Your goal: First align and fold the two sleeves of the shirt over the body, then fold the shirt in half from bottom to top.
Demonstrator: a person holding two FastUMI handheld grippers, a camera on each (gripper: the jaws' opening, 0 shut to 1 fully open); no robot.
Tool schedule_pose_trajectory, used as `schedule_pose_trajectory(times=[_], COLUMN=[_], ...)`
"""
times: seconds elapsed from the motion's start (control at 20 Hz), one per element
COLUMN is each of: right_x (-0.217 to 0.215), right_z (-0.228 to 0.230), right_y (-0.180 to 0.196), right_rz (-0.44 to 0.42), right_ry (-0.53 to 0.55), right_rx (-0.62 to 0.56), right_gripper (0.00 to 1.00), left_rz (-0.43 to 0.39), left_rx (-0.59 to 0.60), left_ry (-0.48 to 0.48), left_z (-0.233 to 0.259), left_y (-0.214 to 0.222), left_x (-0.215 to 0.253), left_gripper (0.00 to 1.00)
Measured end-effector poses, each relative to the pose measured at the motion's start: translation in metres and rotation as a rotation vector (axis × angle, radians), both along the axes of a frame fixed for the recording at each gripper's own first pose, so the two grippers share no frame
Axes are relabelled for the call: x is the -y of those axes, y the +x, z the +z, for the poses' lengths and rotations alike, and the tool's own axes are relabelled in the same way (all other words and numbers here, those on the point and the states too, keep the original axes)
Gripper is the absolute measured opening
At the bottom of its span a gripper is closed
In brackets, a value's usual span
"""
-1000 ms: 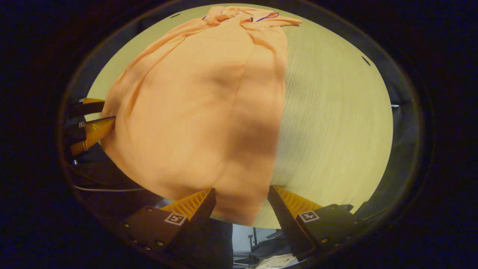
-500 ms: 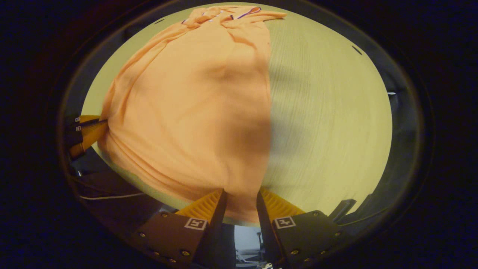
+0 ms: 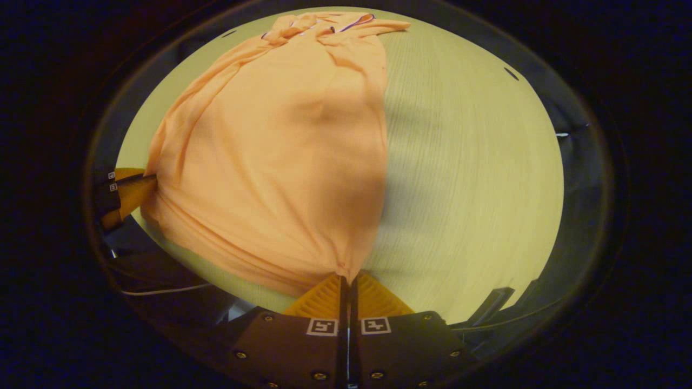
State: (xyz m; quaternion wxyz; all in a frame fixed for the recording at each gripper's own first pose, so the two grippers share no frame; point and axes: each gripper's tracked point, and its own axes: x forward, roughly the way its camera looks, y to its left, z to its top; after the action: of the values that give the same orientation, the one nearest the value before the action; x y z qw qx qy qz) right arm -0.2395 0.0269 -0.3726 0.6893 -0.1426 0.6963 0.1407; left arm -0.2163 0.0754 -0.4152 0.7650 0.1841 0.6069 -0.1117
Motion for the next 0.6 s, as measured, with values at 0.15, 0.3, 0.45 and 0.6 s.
schedule_pose_trajectory(times=[0.15, 0.3, 0.45, 0.6], right_x=[-0.002, -0.003, -0.008, -0.013], right_z=[0.001, 0.005, 0.013, 0.022], right_y=[0.003, 0.007, 0.017, 0.031], right_rz=[-0.006, -0.014, -0.042, -0.078], right_ry=[0.012, 0.021, 0.043, 0.070], right_rx=[0.008, 0.020, 0.038, 0.062], right_gripper=[0.01, 0.01, 0.01, 0.01], left_rz=[-0.008, 0.018, 0.064, 0.123], left_rx=[0.019, 0.044, 0.069, 0.090], left_ry=[-0.002, -0.016, -0.041, -0.079], left_z=[0.001, 0.008, 0.017, 0.028], left_y=[0.005, 0.014, 0.025, 0.044], left_x=[0.002, 0.000, 0.000, 0.002], left_gripper=[0.06, 0.06, 0.07, 0.06])
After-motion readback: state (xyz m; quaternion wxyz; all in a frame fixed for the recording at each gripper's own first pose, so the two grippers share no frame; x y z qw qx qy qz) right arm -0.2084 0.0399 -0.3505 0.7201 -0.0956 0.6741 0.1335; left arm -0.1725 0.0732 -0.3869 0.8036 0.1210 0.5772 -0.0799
